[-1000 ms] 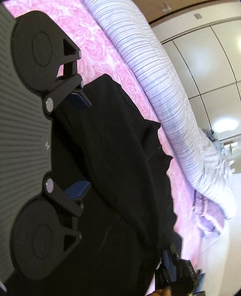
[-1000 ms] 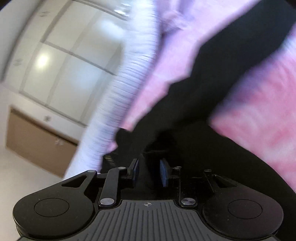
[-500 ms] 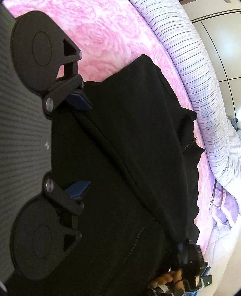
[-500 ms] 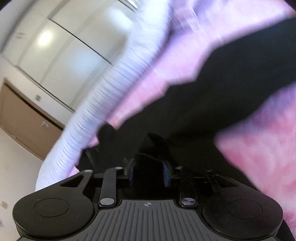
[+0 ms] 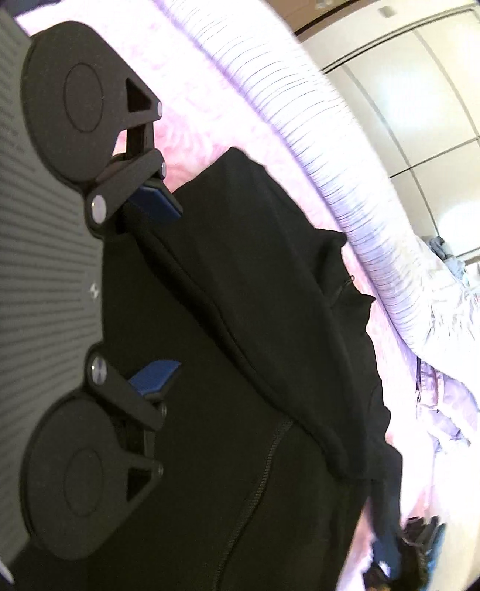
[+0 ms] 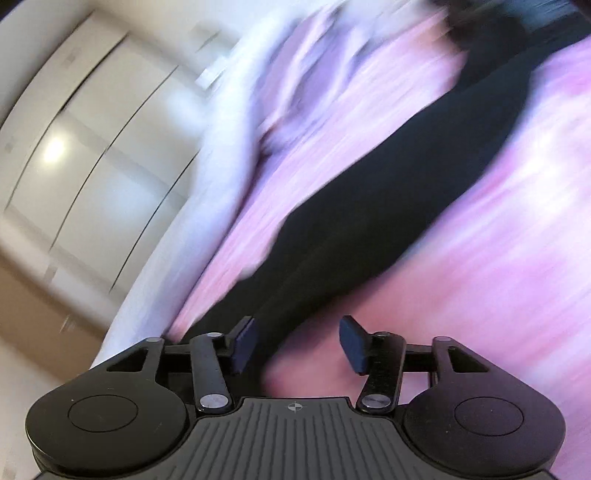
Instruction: Fold clothes
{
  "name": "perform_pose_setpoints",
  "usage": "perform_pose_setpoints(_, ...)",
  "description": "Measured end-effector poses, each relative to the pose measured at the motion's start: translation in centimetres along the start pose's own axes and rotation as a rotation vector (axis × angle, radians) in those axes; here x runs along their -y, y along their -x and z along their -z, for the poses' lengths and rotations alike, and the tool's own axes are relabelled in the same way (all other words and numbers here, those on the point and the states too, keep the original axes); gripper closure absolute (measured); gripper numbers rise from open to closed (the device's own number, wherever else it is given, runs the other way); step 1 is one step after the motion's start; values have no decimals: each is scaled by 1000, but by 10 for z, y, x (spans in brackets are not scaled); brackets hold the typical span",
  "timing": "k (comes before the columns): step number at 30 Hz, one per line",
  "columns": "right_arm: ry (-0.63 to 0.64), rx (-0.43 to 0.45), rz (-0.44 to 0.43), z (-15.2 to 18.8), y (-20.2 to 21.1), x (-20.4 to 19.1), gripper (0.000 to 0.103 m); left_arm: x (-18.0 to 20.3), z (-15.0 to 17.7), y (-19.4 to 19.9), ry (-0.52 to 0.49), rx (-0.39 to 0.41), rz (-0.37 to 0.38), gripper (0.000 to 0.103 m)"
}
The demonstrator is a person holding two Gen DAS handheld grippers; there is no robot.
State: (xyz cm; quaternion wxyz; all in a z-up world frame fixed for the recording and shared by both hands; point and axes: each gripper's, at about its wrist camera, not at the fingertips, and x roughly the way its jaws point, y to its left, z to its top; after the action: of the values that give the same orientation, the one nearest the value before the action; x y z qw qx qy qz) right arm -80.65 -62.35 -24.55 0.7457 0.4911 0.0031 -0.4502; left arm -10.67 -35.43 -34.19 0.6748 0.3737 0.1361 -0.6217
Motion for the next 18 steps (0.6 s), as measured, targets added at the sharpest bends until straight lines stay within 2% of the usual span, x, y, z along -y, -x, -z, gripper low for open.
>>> perform_pose_setpoints(3,4,152,159,-41,25,40,45,9,-6,3,-31,13,-19,22)
perform_pose_setpoints(7,23,261,250,-91,38,78,45,17,-17,0,-40,19,-20,22)
perform_pose_setpoints(10,22,276,247,-121,35,98,45,25,-24,-8,-55,5,-28,22)
perform_pose_setpoints(14,-32,243,217,-144,12,118,45,34,-30,-16,-60,-17,-26,22)
perform_pose_setpoints(15,-26,223,224,-145,6,115,60,37,-32,-17,-64,-18,-26,22)
perform_pose_setpoints(16,-11,206,234,-146,1,110,89,38,-33,-16,-70,-15,-26,22)
perform_pose_setpoints(18,127,191,270,-141,-4,80,92,40,-35,-13,-74,-2,-24,22)
